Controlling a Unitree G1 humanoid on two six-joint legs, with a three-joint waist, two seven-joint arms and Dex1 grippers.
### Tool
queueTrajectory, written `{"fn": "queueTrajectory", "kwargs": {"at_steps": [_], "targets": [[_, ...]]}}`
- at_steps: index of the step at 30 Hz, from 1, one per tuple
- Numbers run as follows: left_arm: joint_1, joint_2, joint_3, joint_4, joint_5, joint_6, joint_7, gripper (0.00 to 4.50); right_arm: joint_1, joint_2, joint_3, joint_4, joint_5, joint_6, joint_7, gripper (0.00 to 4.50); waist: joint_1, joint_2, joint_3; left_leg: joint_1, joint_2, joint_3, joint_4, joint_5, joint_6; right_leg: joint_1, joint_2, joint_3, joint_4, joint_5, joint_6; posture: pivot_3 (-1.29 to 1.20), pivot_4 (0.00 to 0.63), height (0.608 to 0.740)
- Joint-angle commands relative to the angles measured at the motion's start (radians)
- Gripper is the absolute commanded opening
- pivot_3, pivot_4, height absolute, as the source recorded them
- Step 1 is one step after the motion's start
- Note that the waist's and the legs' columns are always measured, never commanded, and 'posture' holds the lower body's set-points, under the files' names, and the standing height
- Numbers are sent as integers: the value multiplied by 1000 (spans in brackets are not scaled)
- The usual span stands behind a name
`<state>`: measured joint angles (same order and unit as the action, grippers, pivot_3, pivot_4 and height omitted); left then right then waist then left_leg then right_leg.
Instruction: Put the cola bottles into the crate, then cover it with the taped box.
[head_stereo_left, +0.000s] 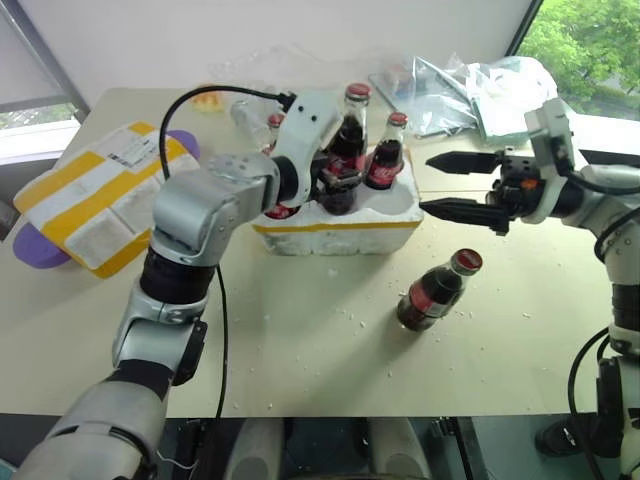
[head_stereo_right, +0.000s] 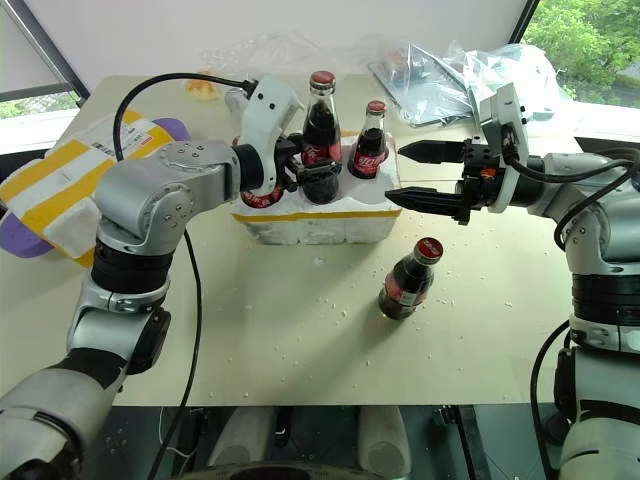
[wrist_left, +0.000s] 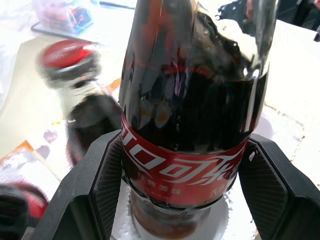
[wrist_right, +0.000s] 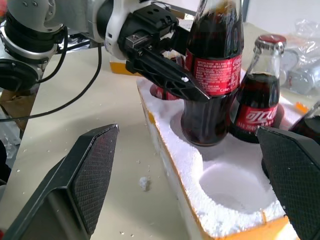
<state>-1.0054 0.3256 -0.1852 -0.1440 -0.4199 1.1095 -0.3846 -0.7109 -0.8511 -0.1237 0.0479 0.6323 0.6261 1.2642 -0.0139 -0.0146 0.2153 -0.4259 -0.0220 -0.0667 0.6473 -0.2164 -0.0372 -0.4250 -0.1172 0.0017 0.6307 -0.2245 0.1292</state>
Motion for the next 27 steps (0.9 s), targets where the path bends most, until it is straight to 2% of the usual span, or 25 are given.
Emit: {"fn": "queueTrajectory", "kwargs": {"at_steps": [1, 2, 5, 6, 12, 17, 21, 23, 27], "targets": [[-43, -13, 4, -30, 29, -16, 14, 2758, -6, -16, -36, -18, 10, -11, -1, 4500, -1, 0, 0, 0, 0, 0, 0, 0, 0, 0, 0, 0, 0, 0, 0, 0, 150, 737], [-40, -20, 5, -35, 27, -12, 12, 2758, -6, -16, -37, -18, 11, -11, -2, 4500, -1, 0, 0, 0, 0, 0, 0, 0, 0, 0, 0, 0, 0, 0, 0, 0, 150, 737], [-36, -32, 9, -45, 24, -2, 6, 4259, -4, -15, -39, -21, 11, -10, -5, 4500, 1, 0, 0, 0, 0, 0, 0, 0, 0, 0, 0, 0, 0, 0, 0, 0, 150, 737], [-35, -33, 11, -48, 22, 2, 3, 4413, -2, -15, -39, -22, 11, -10, -5, 4500, 1, 0, 0, 0, 0, 0, 0, 0, 0, 0, 0, 0, 0, 0, 0, 0, 150, 737], [-47, -16, 50, -59, -8, 45, -31, 4413, 4, -16, -37, -17, 4, -20, -3, 4500, 0, 0, 0, 0, 0, 0, 0, 0, 0, 0, 0, 0, 0, 0, 0, 0, 150, 737], [-82, 9, 135, -53, -78, 94, -82, 4413, -2, -21, -35, 6, -10, -36, 1, 4500, -1, 0, 0, 0, 0, 0, 0, 0, 0, 0, 0, 0, 0, 0, 0, 0, 150, 737], [-134, 27, 243, -39, -191, 87, -171, 4413, -13, -35, -33, 53, -44, -74, 14, 4500, 0, 0, 0, 0, 0, 0, 0, 0, 0, 0, 0, 0, 0, 0, 0, 0, 150, 737], [-156, 56, 280, -28, -232, 48, -235, 4413, -27, -46, -37, 95, -60, -91, 17, 4500, 0, 0, 0, 0, 0, 0, 0, 0, 0, 0, 0, 0, 0, 0, 0, 0, 150, 737], [-144, 186, 331, -15, -344, 11, -454, 4413, -49, -84, -54, 181, -88, -128, 33, 4500, -4, 0, 0, 1, 0, 0, 0, 0, 0, 0, 0, 0, 0, 0, 0, 0, 150, 737]]}}
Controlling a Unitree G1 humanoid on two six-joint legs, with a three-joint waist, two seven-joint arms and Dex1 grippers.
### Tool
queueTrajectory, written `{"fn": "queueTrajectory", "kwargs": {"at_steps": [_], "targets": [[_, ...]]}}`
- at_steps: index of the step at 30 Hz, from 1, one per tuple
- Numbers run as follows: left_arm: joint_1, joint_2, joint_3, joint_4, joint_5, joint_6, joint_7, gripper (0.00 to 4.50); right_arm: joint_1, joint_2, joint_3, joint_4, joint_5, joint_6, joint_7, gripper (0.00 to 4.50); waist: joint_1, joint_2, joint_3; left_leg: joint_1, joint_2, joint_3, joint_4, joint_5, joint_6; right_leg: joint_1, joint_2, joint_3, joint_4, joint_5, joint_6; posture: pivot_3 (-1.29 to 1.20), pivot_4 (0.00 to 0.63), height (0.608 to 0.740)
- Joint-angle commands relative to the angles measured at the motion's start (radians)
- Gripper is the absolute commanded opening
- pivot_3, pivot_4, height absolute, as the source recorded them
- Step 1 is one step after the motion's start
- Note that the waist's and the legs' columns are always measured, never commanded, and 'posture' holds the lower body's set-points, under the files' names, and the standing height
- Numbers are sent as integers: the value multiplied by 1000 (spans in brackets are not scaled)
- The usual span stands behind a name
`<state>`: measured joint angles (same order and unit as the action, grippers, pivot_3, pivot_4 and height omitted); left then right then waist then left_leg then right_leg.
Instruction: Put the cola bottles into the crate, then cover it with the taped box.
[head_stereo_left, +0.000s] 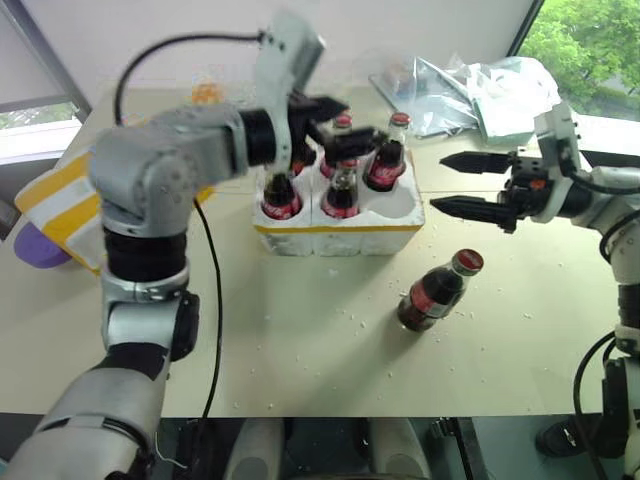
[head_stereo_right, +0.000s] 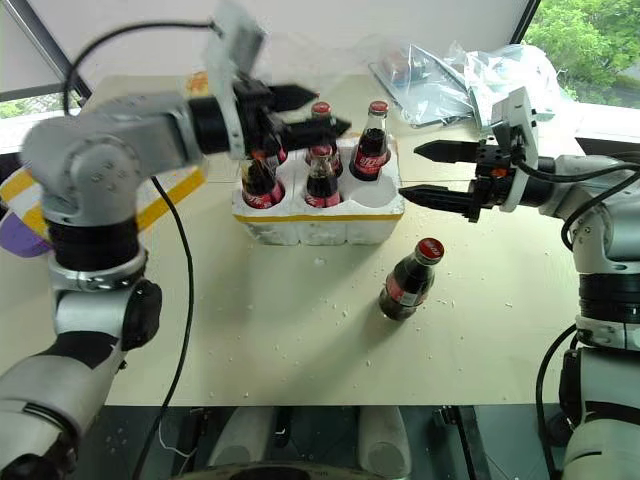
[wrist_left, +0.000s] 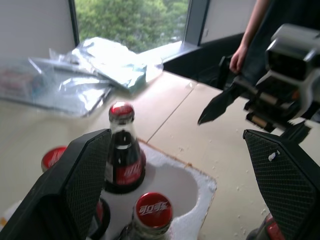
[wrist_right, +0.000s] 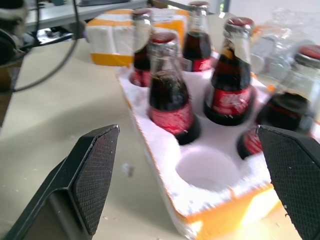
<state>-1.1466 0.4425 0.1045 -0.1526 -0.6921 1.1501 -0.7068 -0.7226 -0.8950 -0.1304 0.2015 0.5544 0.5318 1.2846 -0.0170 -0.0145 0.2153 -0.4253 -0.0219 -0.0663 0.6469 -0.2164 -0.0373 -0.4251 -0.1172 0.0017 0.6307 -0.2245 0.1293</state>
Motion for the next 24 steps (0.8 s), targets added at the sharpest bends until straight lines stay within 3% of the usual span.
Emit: {"fn": "queueTrajectory", "kwargs": {"at_steps": [1, 7, 11, 18, 24], "targets": [[32, 139, 32, -14, -81, -59, -234, 4413, -28, -58, -60, 40, -16, -45, 15, 4500, -1, 0, 0, 0, 0, 0, 0, 0, 0, 0, 0, 0, 0, 0, 0, 0, 150, 737], [151, 392, 1, 36, -106, -147, -558, 4413, 66, -133, -141, 45, -18, -74, 21, 4500, -3, 1, 0, 0, 0, 1, -1, 0, 0, -1, 0, 1, 0, 0, 0, 0, 150, 737], [264, 540, -8, 58, -124, -171, -754, 4413, 329, -185, -316, -72, -2, -68, 23, 4500, 8, 1, 0, -1, 0, 1, -1, -1, 1, 0, 0, 1, -1, 0, 0, 0, 150, 737], [270, 517, -71, 104, -68, -262, -787, 4413, 732, -100, -564, -397, 108, 71, -22, 4500, 2, 1, 0, 1, 1, 1, 2, -1, 2, 2, 0, 1, 0, 0, 0, 0, 150, 737], [257, 484, -122, 126, -35, -312, -814, 4413, 924, 8, -629, -616, 169, 111, -104, 4500, 1, 1, -1, 3, 2, 3, 1, -1, 2, 3, 0, 2, 0, 0, 0, 0, 150, 737]]}}
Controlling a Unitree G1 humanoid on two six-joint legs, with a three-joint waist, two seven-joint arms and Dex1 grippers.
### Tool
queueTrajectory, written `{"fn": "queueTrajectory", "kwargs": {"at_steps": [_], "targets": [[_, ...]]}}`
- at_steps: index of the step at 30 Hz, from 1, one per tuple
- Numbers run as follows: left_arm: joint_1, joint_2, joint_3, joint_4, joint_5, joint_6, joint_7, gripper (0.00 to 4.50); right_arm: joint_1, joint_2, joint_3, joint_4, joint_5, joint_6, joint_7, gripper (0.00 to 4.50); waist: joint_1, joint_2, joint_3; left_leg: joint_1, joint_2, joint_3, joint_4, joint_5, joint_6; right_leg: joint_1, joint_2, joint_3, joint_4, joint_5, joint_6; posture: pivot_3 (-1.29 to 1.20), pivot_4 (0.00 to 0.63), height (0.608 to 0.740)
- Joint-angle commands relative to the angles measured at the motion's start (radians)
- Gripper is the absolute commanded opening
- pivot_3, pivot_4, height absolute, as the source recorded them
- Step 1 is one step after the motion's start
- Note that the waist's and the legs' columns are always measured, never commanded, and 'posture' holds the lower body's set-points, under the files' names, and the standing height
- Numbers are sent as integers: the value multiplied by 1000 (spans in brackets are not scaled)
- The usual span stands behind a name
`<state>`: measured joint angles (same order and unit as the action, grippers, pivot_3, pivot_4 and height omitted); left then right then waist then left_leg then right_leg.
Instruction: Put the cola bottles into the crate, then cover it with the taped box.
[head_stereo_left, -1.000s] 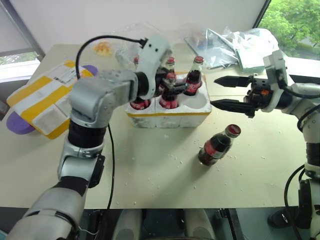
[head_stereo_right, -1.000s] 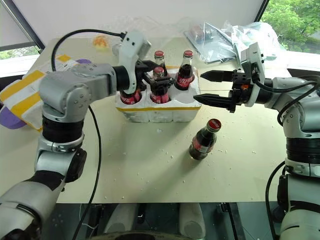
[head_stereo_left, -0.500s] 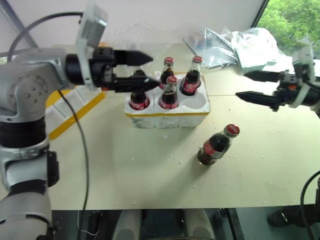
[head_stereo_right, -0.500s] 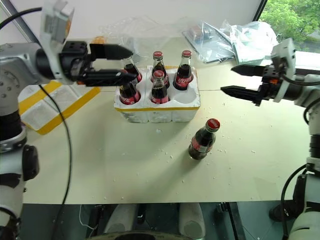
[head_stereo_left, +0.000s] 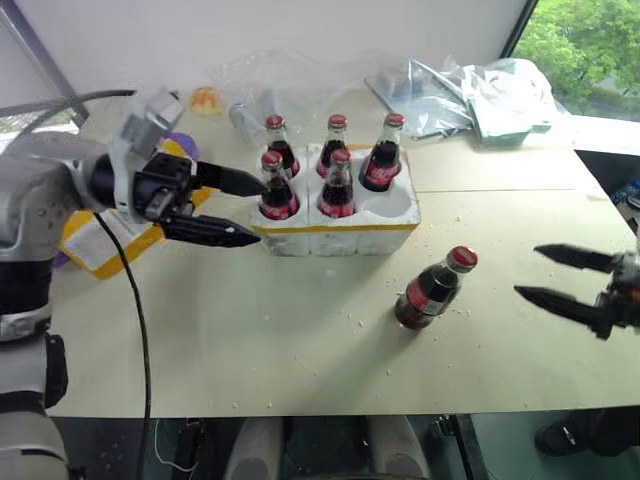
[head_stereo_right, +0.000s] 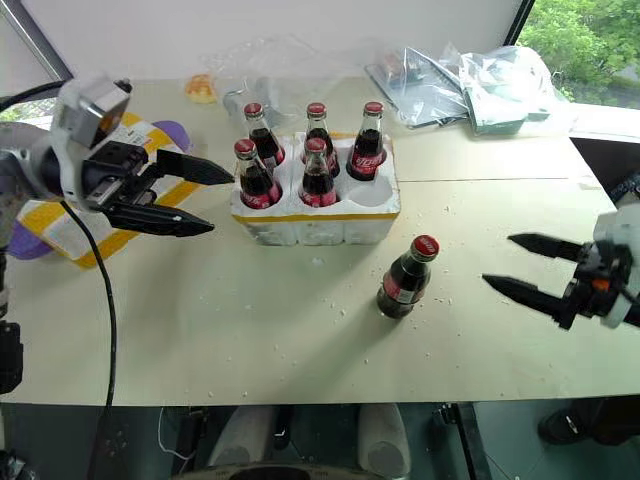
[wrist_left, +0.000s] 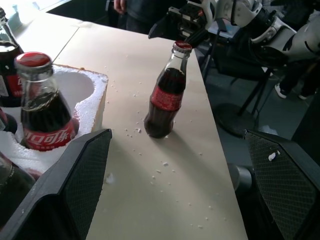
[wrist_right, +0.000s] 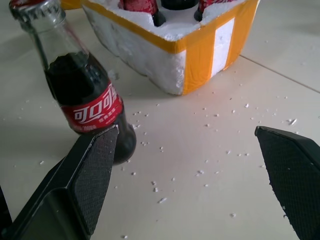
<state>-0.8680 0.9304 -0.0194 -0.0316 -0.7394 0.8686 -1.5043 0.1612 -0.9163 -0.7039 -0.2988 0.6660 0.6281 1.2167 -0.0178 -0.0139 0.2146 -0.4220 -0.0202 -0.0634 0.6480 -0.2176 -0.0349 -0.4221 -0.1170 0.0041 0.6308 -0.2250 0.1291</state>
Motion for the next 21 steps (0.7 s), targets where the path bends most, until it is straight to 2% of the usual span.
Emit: {"fn": "queueTrajectory", "kwargs": {"at_steps": [1, 3, 9, 21], "targets": [[-23, -8, -1, 7, 15, -35, -18, 4413, 55, 42, -53, -143, 71, 24, -54, 4500, 2, 0, 0, 0, 0, 0, 0, 0, 0, 0, 0, 0, 0, 0, 0, 0, 150, 737], [-28, -17, -7, 13, 20, -38, -19, 4413, 73, 63, -41, -184, 90, 32, -86, 4500, 3, -1, 0, 0, 0, 0, 0, 0, 0, 0, 0, 0, 0, 0, 0, 0, 150, 737], [-24, -43, -10, -6, 36, -47, 0, 4413, 64, 177, 105, -273, 118, 29, -227, 4500, 5, -2, -1, 0, 0, 0, 0, 0, 0, 0, 0, 0, 0, -1, -1, 0, 150, 737], [-13, -39, 11, -48, 18, -19, 44, 4413, 4, 204, 264, -249, 125, 7, -281, 4500, 5, -2, -1, 0, 0, 0, 0, 0, 0, 0, 0, 1, 0, -1, -2, 0, 150, 737]]}}
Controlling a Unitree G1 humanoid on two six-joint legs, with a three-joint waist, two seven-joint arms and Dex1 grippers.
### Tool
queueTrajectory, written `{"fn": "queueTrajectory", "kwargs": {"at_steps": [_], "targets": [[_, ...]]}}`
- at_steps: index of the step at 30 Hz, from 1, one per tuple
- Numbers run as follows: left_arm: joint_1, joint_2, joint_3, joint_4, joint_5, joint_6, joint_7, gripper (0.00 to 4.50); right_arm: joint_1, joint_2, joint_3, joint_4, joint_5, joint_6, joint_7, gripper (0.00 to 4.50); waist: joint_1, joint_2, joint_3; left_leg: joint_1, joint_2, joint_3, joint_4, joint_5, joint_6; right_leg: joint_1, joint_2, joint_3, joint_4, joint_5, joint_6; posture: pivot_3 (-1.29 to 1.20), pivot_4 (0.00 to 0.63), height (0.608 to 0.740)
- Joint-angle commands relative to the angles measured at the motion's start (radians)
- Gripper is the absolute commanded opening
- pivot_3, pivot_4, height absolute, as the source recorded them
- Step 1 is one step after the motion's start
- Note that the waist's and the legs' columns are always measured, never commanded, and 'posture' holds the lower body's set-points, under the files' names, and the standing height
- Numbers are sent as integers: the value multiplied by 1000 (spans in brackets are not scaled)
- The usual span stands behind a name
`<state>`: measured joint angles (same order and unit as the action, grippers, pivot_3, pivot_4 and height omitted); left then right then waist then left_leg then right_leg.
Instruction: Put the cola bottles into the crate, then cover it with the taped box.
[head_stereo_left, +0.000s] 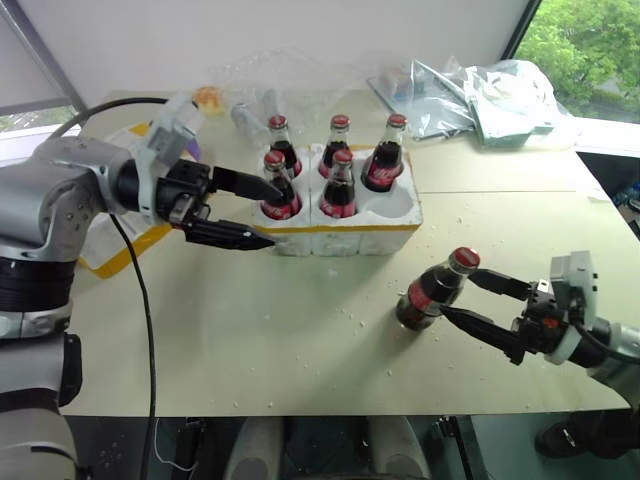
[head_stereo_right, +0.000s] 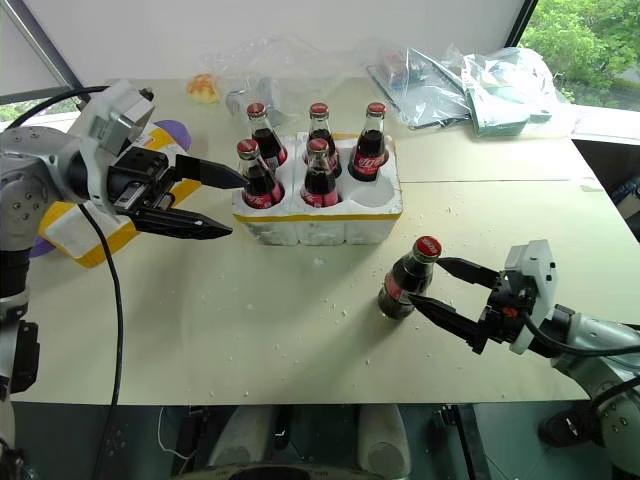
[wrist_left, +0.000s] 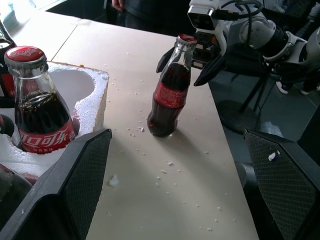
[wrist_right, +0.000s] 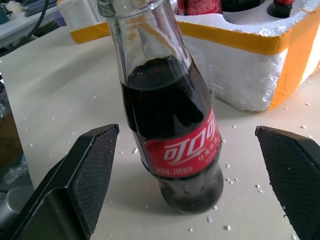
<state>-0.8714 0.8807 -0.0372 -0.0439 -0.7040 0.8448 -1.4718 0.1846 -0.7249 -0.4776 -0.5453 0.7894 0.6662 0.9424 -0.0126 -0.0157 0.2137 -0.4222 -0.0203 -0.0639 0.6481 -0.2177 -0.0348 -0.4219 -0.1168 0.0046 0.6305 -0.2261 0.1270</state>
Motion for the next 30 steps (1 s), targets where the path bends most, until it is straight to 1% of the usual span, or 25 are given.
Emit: {"fn": "queueTrajectory", "kwargs": {"at_steps": [1, 6, 12, 13, 14, 15, 16, 17, 20, 23, 26, 28, 30], "targets": [[-8, 11, 31, -41, -20, 8, 16, 4413, -25, 16, 57, 2, -7, -38, -8, 4500, 0, 0, 0, 0, 0, 0, 0, 0, 0, 0, 0, 0, 0, 0, 0, 0, 150, 737], [-8, 12, 35, -53, -26, 17, 34, 4413, -68, 39, 148, 53, -52, -77, -22, 4500, -1, 0, 0, 0, 0, 0, 0, 0, 0, 0, 0, 0, 0, 0, 0, 0, 150, 737], [-1, 14, 42, -69, -30, 26, 46, 4413, -127, 70, 222, 128, -106, -121, -49, 4500, -1, 0, 0, 0, 0, 0, 0, 0, 0, 0, 0, 0, 0, 1, 1, 0, 150, 737], [0, 14, 43, -70, -31, 27, 47, 4500, -130, 73, 226, 134, -111, -127, -51, 4095, -1, 0, 0, 0, 0, 0, 0, 0, 0, 0, 0, 0, 0, 1, 2, 0, 150, 737], [1, 14, 44, -72, -33, 28, 49, 4500, -132, 78, 224, 138, -108, -130, -53, 3944, -1, 0, 0, 0, 0, 0, 0, 0, 0, 0, 0, 0, 0, 1, 2, 0, 150, 737], [1, 15, 45, -73, -34, 28, 51, 4500, -135, 82, 221, 140, -99, -131, -53, 3671, -1, 0, 0, 0, 0, 0, 0, 0, 0, 0, 0, 0, 0, 1, 2, 0, 150, 737], [2, 15, 45, -73, -35, 29, 53, 4500, -134, 80, 215, 136, -90, -129, -51, 3183, -1, 0, 0, 0, 0, 0, 0, 0, 0, 0, 0, 0, 0, 1, 2, 0, 150, 737], [2, 16, 46, -74, -37, 29, 54, 4500, -133, 79, 211, 133, -84, -128, -50, 2872, -1, 0, 0, 0, 0, 0, 0, 0, 0, 0, 0, 0, 0, 1, 2, 0, 150, 737], [9, 19, 45, -74, -37, 24, 58, 4500, -129, 61, 185, 111, -53, -116, -38, 2871, -1, 0, 0, 0, 0, 0, 0, 0, 0, 0, 0, 0, 0, 1, 2, 0, 150, 737], [22, 19, 53, -76, -42, 26, 68, 4500, -174, -15, 108, 91, 36, -62, -4, 2871, -1, 1, 1, 0, 0, 0, 0, 0, 0, 0, 0, 0, 0, 1, 2, 0, 150, 737], [39, 19, 62, -87, -45, 23, 80, 4500, -234, -80, 64, 109, 96, -25, 23, 2871, -4, 1, 1, 0, 0, 1, 0, 0, 0, 0, 0, 1, 0, 1, 2, 0, 150, 737], [54, 19, 70, -98, -49, 21, 92, 4500, -318, -118, 43, 145, 142, 6, 25, 2871, -5, 1, 1, 0, 0, 0, 0, 0, 0, -1, 1, 1, 0, 1, 2, 0, 150, 737], [70, 20, 82, -111, -55, 23, 106, 4500, -448, -143, 52, 209, 158, 22, 18, 2871, -9, 1, 1, 0, 1, 0, 0, 0, 0, -1, 1, 1, 0, 1, 2, 0, 150, 737]]}}
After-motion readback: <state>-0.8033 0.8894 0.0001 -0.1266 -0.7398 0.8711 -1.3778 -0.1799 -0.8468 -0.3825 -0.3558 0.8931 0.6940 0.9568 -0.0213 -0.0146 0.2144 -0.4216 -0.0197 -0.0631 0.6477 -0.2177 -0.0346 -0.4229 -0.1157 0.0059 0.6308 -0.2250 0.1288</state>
